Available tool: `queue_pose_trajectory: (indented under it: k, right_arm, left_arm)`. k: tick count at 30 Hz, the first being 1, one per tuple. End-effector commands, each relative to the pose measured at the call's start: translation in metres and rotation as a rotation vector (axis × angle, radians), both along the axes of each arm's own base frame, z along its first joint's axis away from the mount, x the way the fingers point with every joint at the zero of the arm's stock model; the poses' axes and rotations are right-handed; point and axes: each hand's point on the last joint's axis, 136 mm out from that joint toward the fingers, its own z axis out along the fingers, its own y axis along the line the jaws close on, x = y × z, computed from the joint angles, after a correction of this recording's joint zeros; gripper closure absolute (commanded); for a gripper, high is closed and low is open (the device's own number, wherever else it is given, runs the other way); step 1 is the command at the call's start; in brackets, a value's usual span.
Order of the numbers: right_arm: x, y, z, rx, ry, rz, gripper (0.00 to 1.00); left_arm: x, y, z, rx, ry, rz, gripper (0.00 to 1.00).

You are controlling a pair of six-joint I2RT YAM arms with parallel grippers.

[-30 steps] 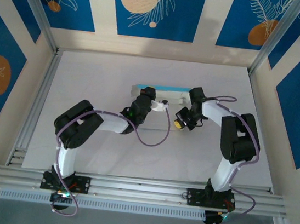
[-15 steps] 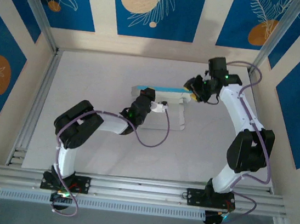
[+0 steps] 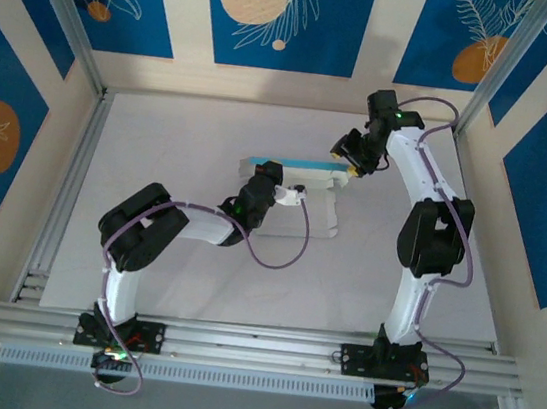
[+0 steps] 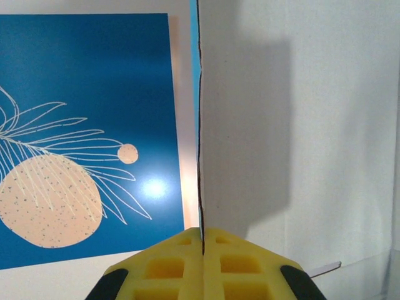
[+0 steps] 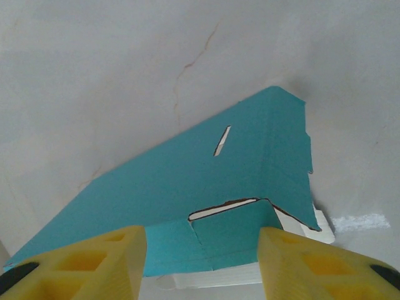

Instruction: Fold the paper box

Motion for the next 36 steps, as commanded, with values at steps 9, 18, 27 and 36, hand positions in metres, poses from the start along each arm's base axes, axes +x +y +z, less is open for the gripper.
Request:
queue_pose_trajectory:
  k: [9, 18, 27, 36]
  right_arm:
    - [-0.004, 0.033, -0.009, 0.164, 0.033, 0.041, 0.49]
    - [-0.005, 0.038, -0.010, 0.253, 0.061, 0.027, 0.48]
    - [0.003, -0.004, -0.025, -0.076, 0.022, 0.054, 0.46]
    - [0.029, -0.026, -0.027, -0.086, 0.006, 0.032, 0.45]
  left_arm:
    - [-0.008, -0.004, -0.002, -0.022, 0.026, -0.021, 1.00]
    - [-0.008, -0.003, -0.001, -0.061, 0.055, -0.009, 1.00]
    - [-0.010, -0.001, 0.000, -0.082, 0.112, -0.014, 1.00]
    - [-0.016, 0.000, -0.002, -0.077, 0.135, -0.037, 1.00]
